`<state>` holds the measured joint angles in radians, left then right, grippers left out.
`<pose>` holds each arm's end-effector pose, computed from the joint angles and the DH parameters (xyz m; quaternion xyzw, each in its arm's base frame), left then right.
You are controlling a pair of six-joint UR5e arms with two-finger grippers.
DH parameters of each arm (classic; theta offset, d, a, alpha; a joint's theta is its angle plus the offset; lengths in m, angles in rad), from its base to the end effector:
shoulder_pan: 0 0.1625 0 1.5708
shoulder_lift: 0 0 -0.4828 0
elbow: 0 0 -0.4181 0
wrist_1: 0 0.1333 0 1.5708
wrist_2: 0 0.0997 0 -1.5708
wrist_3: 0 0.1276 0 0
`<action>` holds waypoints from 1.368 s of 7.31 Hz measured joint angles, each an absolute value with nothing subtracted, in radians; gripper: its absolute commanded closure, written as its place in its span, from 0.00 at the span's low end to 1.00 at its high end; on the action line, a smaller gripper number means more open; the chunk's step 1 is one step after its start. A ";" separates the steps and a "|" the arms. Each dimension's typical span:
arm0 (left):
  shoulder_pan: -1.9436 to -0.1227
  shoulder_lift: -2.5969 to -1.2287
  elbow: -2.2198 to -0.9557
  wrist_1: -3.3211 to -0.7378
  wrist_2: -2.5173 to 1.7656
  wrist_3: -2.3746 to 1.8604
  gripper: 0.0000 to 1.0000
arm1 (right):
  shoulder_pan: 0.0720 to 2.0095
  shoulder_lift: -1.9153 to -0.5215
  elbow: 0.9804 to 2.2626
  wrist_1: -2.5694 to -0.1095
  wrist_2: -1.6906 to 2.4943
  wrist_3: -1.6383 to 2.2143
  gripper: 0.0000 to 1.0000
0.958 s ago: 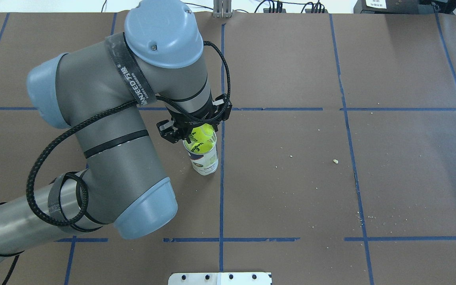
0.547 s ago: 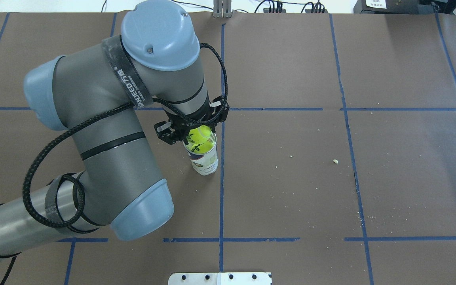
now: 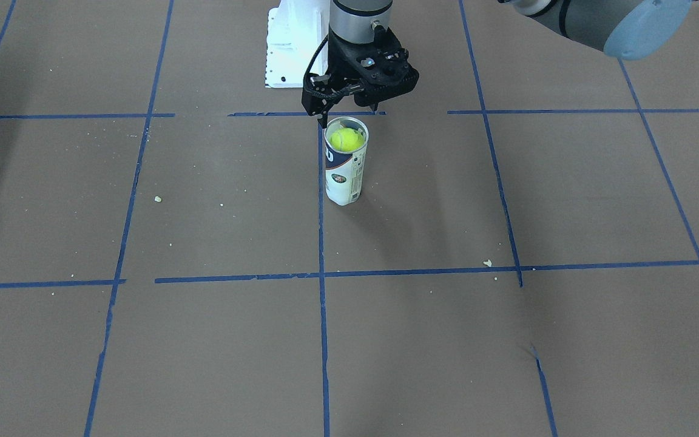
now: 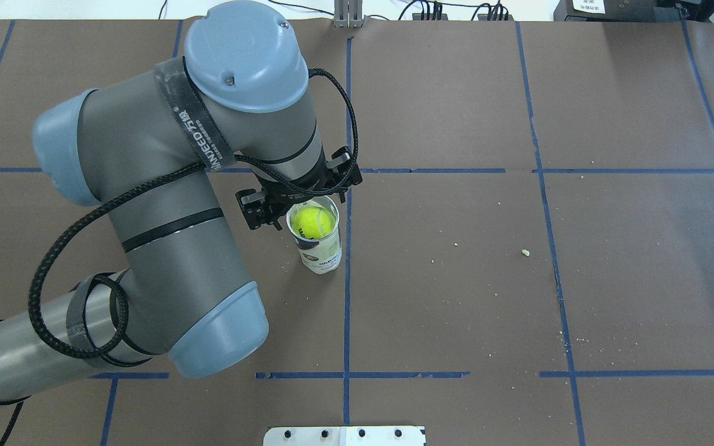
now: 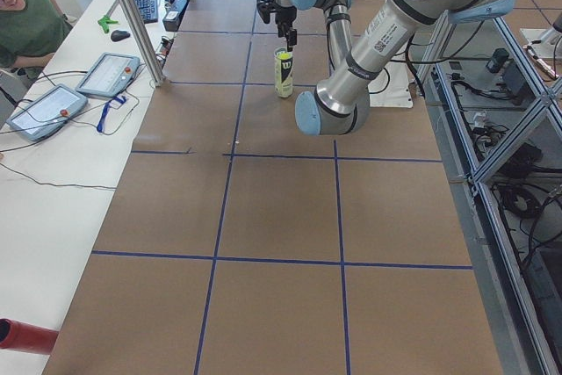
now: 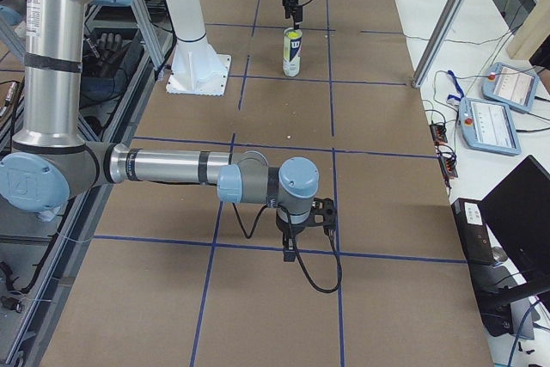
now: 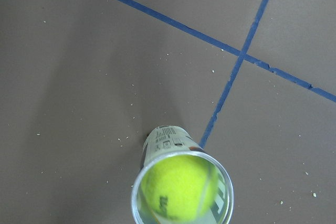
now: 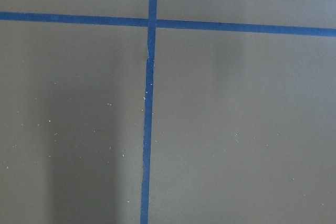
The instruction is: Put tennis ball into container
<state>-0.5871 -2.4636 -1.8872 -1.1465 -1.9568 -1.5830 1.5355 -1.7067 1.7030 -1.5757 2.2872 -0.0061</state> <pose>0.5172 -0.4466 0.0874 -0.0635 0.4102 -0.1976 0.8881 0.0335 -0.4530 0.7395 -0.0091 -0.3505 -0.0179 0.9364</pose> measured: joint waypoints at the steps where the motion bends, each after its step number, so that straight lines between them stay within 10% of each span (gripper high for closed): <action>1: -0.588 -2.453 -1.902 -1.148 -1.956 -1.576 0.00 | 1.536 -1.707 1.703 -1.576 2.287 -0.006 0.00; 5: -0.714 -2.233 -2.063 -1.208 -1.969 -1.235 0.00 | 1.536 -1.707 1.703 -1.575 2.287 -0.006 0.00; 10: -1.250 -1.888 -1.971 -1.288 -2.174 -0.328 0.00 | 1.536 -1.707 1.703 -1.575 2.287 -0.006 0.00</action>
<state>-1.2498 -1.8876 -1.9713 -1.2879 -2.1738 -0.3280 1.5355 -1.7071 1.7028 -1.5754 2.2872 -0.0061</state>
